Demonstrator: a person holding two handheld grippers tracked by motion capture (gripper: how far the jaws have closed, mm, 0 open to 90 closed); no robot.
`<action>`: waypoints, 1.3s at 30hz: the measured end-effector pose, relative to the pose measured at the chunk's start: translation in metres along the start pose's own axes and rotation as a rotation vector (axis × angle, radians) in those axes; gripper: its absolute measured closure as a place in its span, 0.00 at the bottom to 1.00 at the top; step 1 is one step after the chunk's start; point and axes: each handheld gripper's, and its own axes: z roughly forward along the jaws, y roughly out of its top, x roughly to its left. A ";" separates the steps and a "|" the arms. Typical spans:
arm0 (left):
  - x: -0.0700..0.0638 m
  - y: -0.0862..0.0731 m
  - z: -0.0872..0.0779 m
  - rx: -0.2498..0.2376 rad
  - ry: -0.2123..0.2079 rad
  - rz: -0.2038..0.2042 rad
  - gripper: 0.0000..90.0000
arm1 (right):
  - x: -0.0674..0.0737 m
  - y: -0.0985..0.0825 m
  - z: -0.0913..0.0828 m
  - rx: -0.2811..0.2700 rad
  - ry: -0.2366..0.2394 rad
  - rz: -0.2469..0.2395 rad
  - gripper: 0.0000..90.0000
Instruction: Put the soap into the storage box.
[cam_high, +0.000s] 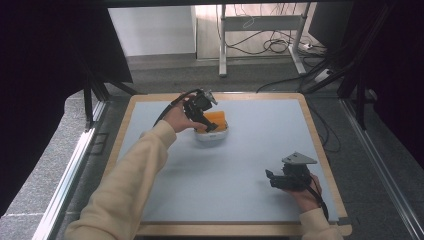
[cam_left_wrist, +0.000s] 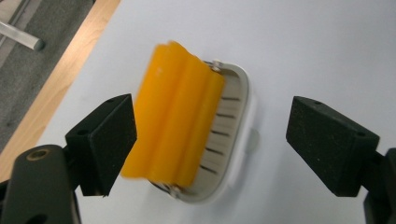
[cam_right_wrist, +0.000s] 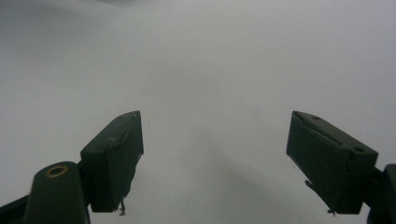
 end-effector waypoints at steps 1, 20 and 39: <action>-0.003 -0.004 -0.003 -0.008 0.000 -0.004 0.18 | 0.000 0.000 0.000 0.000 -0.001 0.000 0.21; -0.073 -0.095 -0.036 -0.095 0.059 -0.157 0.20 | 0.005 -0.001 0.001 0.010 -0.005 -0.007 0.21; -0.092 -0.163 -0.040 -0.075 0.106 -0.248 0.20 | 0.005 0.000 -0.001 -0.017 -0.027 -0.024 0.21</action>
